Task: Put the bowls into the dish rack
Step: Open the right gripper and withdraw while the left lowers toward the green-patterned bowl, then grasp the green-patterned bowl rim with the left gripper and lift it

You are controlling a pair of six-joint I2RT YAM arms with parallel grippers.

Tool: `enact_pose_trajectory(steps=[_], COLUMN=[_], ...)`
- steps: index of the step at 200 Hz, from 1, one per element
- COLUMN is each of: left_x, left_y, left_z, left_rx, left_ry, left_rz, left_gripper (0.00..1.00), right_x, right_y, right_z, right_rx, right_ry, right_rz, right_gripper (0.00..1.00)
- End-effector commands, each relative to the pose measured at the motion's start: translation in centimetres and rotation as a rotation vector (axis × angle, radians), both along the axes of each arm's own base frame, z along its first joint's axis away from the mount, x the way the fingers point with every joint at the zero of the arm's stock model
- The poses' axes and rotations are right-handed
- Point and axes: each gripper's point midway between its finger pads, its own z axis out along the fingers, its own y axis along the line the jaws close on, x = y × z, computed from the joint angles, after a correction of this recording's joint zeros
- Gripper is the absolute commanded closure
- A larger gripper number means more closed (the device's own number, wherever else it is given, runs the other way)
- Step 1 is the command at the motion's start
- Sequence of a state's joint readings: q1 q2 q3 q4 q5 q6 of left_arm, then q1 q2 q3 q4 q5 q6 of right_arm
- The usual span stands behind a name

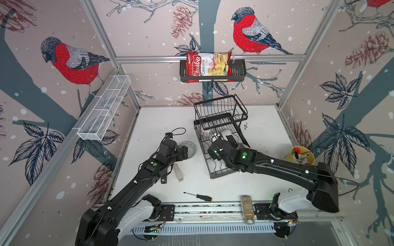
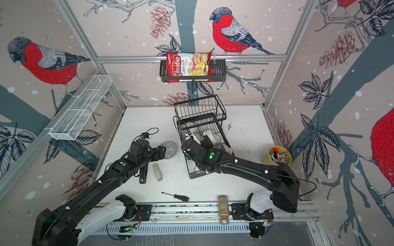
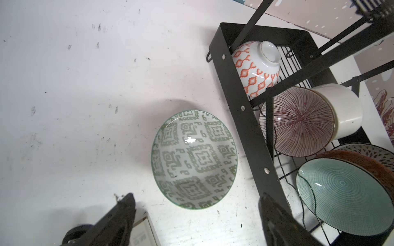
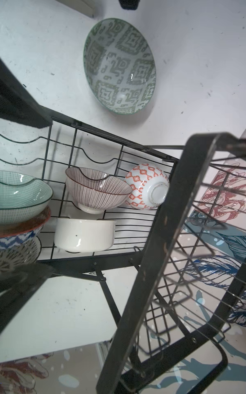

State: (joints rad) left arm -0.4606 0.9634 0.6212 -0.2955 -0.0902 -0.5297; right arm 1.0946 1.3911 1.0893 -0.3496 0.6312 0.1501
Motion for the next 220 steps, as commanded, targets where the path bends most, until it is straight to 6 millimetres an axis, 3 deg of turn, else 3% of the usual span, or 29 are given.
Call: enact_pose_trajectory(steps=[1, 63, 121, 220], left_x=[0.0, 0.2, 1.0, 3.3], left_y=[0.6, 1.0, 1.2, 1.9], left_z=[-0.4, -2.0, -2.5, -5.8], left_rx=[0.013, 0.037, 0.06, 0.06], left_ry=[0.026, 0.102, 0.122, 0.212], left_rz=[0.031, 0.074, 0.088, 0.149], left_gripper=[0.08, 0.03, 0.04, 0.11], right_x=[0.0, 1.4, 3.2, 2.4], right_y=[0.6, -1.7, -7.1, -8.6], right_z=[1.2, 2.8, 3.0, 1.0], right_rx=[0.168, 0.305, 0.391, 0.342], right_ry=[0.04, 0.052, 0.019, 0.039], right_rz=[0.014, -0.071, -0.256, -0.281], right_gripper=[0.01, 0.01, 0.01, 0.01])
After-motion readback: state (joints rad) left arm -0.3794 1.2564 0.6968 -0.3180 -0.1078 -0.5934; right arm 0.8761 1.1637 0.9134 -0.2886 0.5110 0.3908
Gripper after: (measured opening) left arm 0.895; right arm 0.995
